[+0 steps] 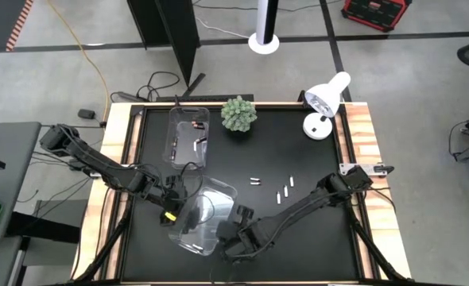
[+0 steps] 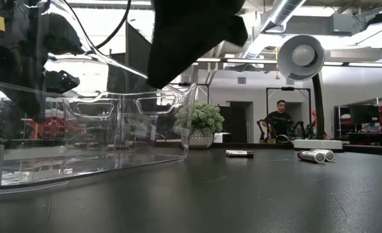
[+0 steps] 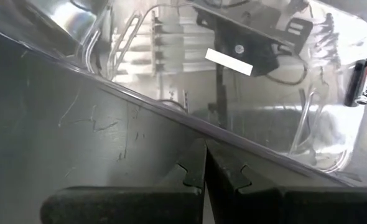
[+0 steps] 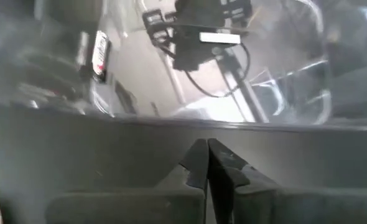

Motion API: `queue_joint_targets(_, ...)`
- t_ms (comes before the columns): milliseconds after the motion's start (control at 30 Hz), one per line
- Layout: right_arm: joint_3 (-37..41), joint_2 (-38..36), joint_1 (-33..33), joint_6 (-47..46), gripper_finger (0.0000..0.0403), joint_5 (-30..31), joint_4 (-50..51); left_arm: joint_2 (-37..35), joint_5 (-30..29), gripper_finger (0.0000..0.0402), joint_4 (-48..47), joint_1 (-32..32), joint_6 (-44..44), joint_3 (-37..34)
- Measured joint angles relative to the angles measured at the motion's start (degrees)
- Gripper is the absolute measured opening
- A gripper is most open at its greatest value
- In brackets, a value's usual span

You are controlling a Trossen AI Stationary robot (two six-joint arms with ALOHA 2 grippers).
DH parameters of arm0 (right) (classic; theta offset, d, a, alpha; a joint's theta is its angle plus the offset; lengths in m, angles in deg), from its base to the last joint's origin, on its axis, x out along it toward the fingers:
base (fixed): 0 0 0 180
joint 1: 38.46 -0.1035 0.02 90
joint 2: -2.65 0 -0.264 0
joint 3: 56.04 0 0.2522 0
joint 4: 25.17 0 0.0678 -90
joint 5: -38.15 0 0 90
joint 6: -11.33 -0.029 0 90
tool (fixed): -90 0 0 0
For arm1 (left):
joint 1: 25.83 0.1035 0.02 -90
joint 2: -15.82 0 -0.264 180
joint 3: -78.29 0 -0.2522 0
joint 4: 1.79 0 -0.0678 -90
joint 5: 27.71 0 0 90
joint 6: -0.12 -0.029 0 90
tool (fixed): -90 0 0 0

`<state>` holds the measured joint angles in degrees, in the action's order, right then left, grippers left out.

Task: Sort batteries
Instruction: Move the bottom transparent bin to the center of the table

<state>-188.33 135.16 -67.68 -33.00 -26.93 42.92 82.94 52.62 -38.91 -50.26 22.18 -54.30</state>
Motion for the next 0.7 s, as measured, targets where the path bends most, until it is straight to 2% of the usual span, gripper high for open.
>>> queue_joint_targets(233,5.4,0.0,2.4,-5.8,0.0007,-0.2,-7.2,0.0,0.4,0.0002,0.2,0.0,-0.9,0.0)
queue_joint_targets(700,6.3,-0.1,7.2,-3.8,0.0011,-0.2,-4.7,0.0,0.2,0.0002,1.1,1.2,-1.9,0.0)
